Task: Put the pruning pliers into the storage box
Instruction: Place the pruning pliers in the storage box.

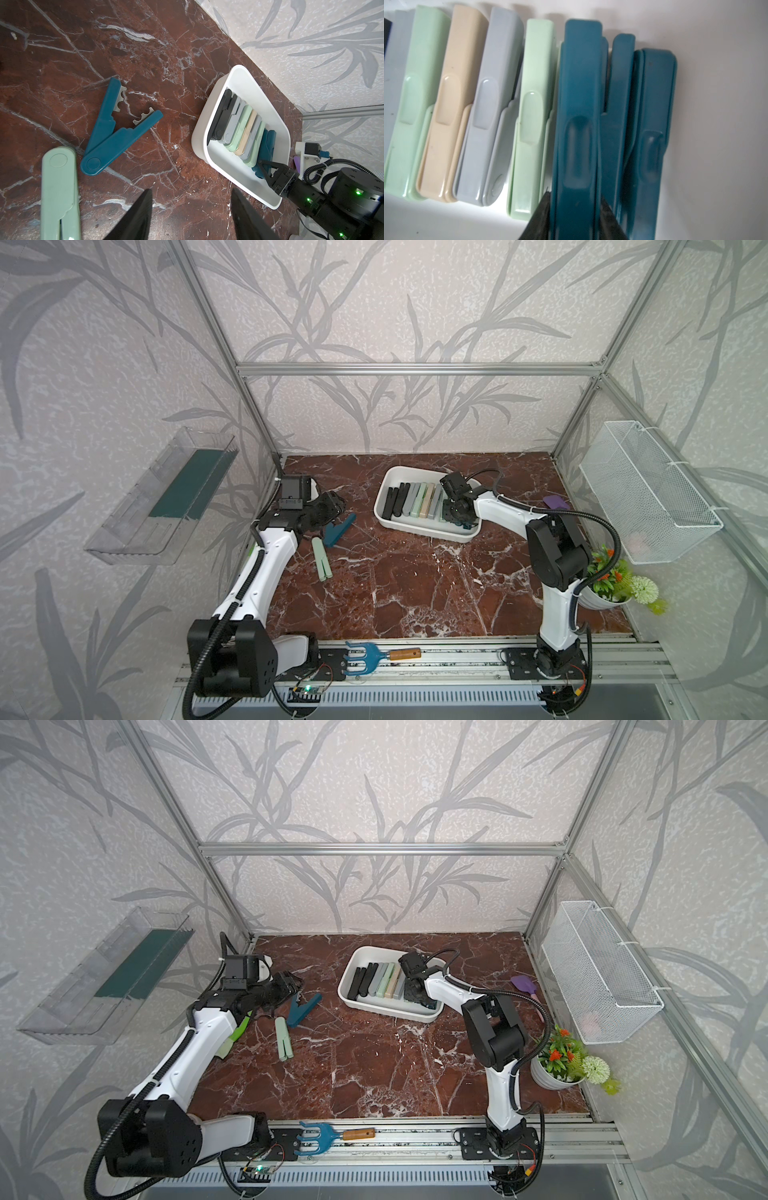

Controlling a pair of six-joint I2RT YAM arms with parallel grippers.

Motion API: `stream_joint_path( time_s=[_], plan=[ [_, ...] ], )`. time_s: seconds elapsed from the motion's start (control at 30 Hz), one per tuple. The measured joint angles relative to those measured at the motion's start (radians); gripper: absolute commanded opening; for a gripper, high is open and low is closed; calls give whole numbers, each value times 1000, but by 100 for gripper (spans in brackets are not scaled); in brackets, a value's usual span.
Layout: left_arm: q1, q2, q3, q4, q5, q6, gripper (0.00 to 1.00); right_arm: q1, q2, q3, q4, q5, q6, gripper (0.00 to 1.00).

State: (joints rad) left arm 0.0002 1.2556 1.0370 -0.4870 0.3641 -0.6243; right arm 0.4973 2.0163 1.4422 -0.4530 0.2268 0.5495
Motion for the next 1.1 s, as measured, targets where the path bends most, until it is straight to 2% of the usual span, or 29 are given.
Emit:
stream_joint_path(
  time_s=[0.33, 0.6, 1.1],
  plan=[
    [0, 0, 0, 0, 2, -3, 60, -4, 15, 1, 42, -12, 4, 1],
    [0, 3, 0, 1, 10, -3, 60, -6, 15, 1, 45, -18, 11, 21],
    [0, 2, 0, 0, 11, -3, 60, -7, 14, 1, 48, -19, 19, 42]
  ],
)
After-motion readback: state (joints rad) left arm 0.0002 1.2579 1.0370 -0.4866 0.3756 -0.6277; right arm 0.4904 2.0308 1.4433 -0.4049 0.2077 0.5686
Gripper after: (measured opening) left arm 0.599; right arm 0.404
